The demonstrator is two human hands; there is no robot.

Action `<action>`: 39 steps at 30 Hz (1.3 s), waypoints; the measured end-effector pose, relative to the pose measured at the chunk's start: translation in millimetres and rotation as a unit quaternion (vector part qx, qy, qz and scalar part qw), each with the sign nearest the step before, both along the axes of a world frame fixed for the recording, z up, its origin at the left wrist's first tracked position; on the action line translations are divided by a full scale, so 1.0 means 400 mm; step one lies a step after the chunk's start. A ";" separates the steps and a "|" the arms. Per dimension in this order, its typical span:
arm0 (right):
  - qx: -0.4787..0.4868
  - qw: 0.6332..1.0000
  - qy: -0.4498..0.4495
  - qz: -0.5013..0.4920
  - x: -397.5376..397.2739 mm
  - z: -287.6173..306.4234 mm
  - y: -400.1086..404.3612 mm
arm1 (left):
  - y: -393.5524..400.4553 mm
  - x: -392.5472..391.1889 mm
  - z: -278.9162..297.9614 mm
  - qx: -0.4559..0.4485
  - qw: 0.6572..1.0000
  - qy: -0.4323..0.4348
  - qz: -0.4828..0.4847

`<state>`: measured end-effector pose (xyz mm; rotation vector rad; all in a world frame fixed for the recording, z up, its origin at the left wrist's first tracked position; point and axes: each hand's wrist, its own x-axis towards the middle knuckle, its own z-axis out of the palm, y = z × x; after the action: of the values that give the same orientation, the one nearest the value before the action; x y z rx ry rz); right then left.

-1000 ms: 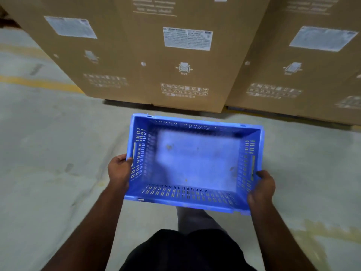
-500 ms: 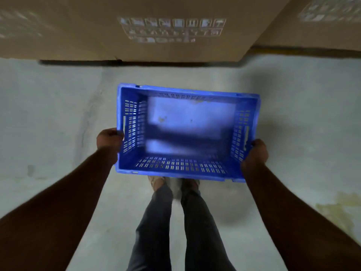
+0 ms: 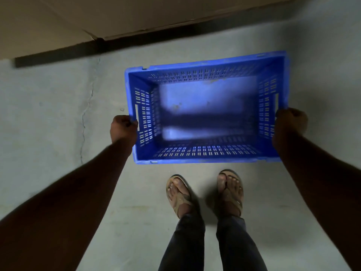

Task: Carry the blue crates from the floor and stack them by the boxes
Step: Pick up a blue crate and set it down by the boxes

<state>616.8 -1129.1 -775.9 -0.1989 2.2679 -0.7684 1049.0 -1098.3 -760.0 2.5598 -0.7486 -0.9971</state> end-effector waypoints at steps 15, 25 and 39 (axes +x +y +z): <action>0.213 0.610 0.106 0.756 -0.010 0.091 0.219 | 0.201 -0.011 0.017 0.121 0.750 -0.077 -0.646; 0.231 0.561 0.112 0.787 0.005 0.121 0.233 | 0.234 -0.038 0.025 0.159 0.757 -0.083 -0.628; 0.195 0.584 0.079 0.784 -0.019 0.123 0.235 | 0.275 -0.057 0.018 0.163 0.769 -0.067 -0.615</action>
<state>609.2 -1035.2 -726.5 -1.7489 1.3740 0.7287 1026.2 -988.5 -752.8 2.1723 -2.6657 -1.2920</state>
